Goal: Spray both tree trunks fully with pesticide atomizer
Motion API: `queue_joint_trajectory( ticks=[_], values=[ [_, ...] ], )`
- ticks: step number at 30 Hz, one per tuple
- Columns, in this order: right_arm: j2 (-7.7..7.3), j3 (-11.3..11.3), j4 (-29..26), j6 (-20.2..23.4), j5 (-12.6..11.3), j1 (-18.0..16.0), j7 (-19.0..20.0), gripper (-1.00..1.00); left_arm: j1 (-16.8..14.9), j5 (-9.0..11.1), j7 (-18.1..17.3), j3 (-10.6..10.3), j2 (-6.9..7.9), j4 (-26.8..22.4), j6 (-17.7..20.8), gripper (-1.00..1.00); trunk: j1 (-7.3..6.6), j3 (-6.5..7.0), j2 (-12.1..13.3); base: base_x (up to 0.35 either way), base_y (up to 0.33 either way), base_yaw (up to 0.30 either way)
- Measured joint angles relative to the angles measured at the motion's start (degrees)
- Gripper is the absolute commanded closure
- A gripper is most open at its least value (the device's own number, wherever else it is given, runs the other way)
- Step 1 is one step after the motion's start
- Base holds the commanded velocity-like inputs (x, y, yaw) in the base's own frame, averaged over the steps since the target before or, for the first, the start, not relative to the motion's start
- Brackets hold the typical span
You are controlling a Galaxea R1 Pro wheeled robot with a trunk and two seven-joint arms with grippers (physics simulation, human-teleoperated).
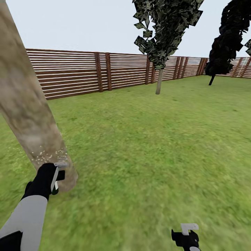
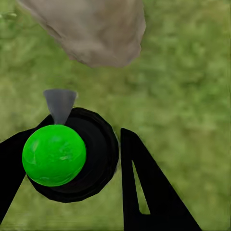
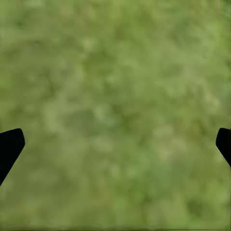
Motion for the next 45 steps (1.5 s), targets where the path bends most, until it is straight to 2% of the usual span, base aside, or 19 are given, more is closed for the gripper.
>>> queue_joint_trajectory(
  ticks=[4,7,10,11,13,14,16,18,22,24,26,27,29,31,34,36,38,41,45],
  values=[
    [0.0,-0.02,0.0,0.03,-0.05,0.0,0.0,-1.0,5.17,0.16,-0.09,0.24,0.22,1.01,-1.46,1.0,0.01,-0.01,0.0,-0.342,-0.002,0.218],
    [-0.05,-0.06,-0.06,0.03,-0.05,0.01,0.12,-1.0,11.49,0.22,-0.51,0.14,0.26,1.48,-8.88,1.0,0.01,-0.01,0.0,-0.344,0.0,0.032],
    [-0.09,0.05,-0.22,0.03,0.09,0.01,0.3,-1.0,15.03,0.27,-0.57,-0.31,0.27,3.78,-16.6,1.0,0.01,-0.01,0.0,-0.345,0.0,0.004],
    [-0.05,0.14,-0.32,0.13,0.19,0.01,0.37,-1.0,15.63,0.42,-0.96,-1.02,0.43,5.98,-21.12,1.0,0.01,-0.01,0.0,-0.345,0.0,0.001],
    [0.05,3.53,-1.56,0.24,3.39,0.0,0.59,-1.0,16.08,0.07,-5.8,-6.94,2.28,12.6,-30.45,1.0,0.01,0.0,0.0,-0.345,0.0,0.0],
    [-0.03,6.53,-5.27,0.34,7.11,-0.02,3.56,-1.0,16.13,-1.0,-11.76,-12.55,3.95,14.84,-33.59,1.0,0.0,0.01,0.0,-0.33,0.0,0.0],
    [-0.56,8.02,-9.97,0.63,9.29,-0.02,11.32,-1.0,16.12,-1.99,-17.82,-16.25,4.67,15.32,-35.61,1.0,-0.01,0.01,0.0,-0.18,0.0,0.0],
    [-1.57,8.25,-13.35,1.26,10.07,-0.01,21.23,-1.0,15.97,-4.01,-23.49,-18.56,4.86,15.4,-37.86,1.0,-0.02,0.01,0.0,-0.059,0.0,0.0],
    [-3.8,8.45,-16.72,2.28,11.12,-0.41,41.84,-1.0,15.42,-11.86,-38.45,-21.59,4.56,15.21,-40.69,1.0,-0.03,0.01,0.0,-0.009,0.0,0.0],
    [-3.96,8.45,-17.71,2.34,12.13,-0.43,44.2,-1.0,15.37,-12.67,-40.15,-21.94,4.3,15.19,-41.22,1.0,-0.03,0.01,0.0,0.0,0.0,0.0],
    [-3.82,8.48,-18.99,2.4,14.26,-0.44,44.88,-1.0,15.36,-13.73,-41.62,-25.43,3.96,15.26,-42.74,1.0,-0.03,0.01,0.0,0.0,0.0,0.0],
    [-3.58,8.52,-20.41,2.43,16.32,-0.45,45.26,1.0,15.36,-14.07,-42.57,-27.46,3.9,15.28,-43.14,1.0,-0.03,0.01,0.0,0.0,0.0,0.0],
    [-3.35,8.52,-22.77,2.42,19.84,-0.46,48.36,1.0,15.33,-14.35,-43.54,-29.31,3.74,15.22,-43.51,1.0,-0.03,0.01,0.0,0.0,0.0,0.0],
    [-2.95,8.55,-26.42,2.49,21.18,-0.52,53.29,1.0,15.34,-14.42,-43.81,-29.86,3.51,15.21,-43.63,1.0,-0.03,0.01,0.0,0.0,0.0,0.0],
    [-1.01,8.72,-28.88,2.51,21.59,-0.55,55.28,1.0,15.29,-14.86,-43.95,-30.06,2.07,15.26,-43.61,1.0,-0.03,0.01,0.0,0.0,0.0,0.0],
    [1.42,8.78,-30.49,2.49,21.67,-0.65,56.16,1.0,15.2,-15.19,-44.65,-30.49,0.5,15.68,-43.57,1.0,-0.03,0.01,0.0,0.0,0.0,0.0],
    [2.75,8.79,-32.53,2.58,21.83,-0.76,59.12,1.0,15.19,-15.72,-45.62,-32.98,-0.31,15.67,-43.52,1.0,-0.03,0.01,0.0,0.0,0.0,0.0],
    [3.61,8.85,-33.7,2.63,21.87,-0.87,61.14,1.0,15.18,-15.79,-46.02,-35.96,-0.75,15.26,-43.64,1.0,-0.03,0.01,0.0,0.0,0.0,0.0],
    [3.73,8.89,-33.81,2.63,21.85,-0.88,61.33,1.0,15.04,-16.49,-46.08,-36.3,-2.81,15.12,-43.72,1.0,-0.03,0.01,0.0,0.0,0.0,0.0]
  ],
)
